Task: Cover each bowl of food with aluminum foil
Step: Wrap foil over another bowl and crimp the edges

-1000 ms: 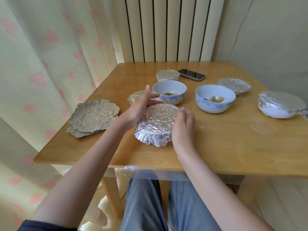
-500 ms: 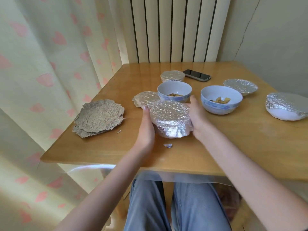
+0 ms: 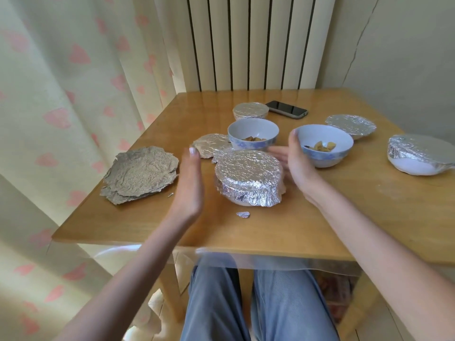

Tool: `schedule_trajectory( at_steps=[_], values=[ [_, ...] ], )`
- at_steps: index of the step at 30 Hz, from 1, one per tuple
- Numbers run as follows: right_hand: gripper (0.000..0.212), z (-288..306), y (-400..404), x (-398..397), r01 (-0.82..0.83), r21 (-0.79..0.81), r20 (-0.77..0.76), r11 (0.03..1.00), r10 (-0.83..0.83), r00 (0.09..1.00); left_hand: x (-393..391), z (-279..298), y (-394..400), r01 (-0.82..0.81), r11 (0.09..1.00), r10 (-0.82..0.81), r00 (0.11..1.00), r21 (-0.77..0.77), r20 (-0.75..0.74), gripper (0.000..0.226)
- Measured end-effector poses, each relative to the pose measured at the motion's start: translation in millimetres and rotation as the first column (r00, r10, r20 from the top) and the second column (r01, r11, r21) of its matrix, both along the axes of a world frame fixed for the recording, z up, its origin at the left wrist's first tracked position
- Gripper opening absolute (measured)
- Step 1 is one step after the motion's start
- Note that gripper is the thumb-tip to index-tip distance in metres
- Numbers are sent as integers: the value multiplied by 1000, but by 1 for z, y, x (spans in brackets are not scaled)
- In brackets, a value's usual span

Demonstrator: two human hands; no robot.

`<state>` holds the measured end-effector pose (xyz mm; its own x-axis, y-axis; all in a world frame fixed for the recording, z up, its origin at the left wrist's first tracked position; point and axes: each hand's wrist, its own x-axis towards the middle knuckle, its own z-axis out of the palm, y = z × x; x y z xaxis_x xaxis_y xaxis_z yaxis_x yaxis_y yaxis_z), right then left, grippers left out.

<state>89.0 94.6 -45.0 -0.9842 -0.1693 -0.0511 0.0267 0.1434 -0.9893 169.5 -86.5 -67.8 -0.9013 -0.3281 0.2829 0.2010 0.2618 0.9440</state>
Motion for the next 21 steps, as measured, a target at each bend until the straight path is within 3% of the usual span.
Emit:
schedule_trajectory(
  at_steps=[2, 4, 6, 8, 10, 12, 15, 18, 21],
  values=[
    [66, 9, 2, 9, 202, 0, -123, 979, -201, 972, -9, 14, -14, 60, 993, -59, 998, -104, 15, 98],
    [65, 15, -6, 22, 244, 30, -186, 969, -235, 954, -15, 33, -13, 262, 913, -228, 963, -313, 143, 103],
    [61, 12, -20, 30, 196, 78, -205, 978, -176, 963, -23, 46, -3, 480, 730, -341, 873, -487, 349, 112],
    [53, 4, -29, 30, 176, 133, -212, 975, -145, 966, -31, 51, 6, 575, 514, -296, 815, -637, 498, 123],
    [40, -4, -33, 27, 215, 148, -223, 965, -179, 958, -35, 47, 10, 590, 405, -212, 803, -698, 557, 126],
    [31, -11, -33, 24, 268, 68, -193, 961, -251, 948, -35, 42, 10, 578, 412, -185, 810, -704, 557, 125],
    [33, -14, -33, 23, 316, 3, -106, 949, -314, 944, -35, 38, 9, 547, 413, -164, 831, -729, 531, 123],
    [39, -12, -31, 23, 258, 3, -82, 966, -257, 963, -35, 39, 10, 541, 411, -137, 832, -733, 538, 127],
    [45, -8, -28, 19, 124, -12, -61, 992, -125, 990, -31, 37, 15, 506, 470, -86, 842, -723, 533, 134]
  ],
)
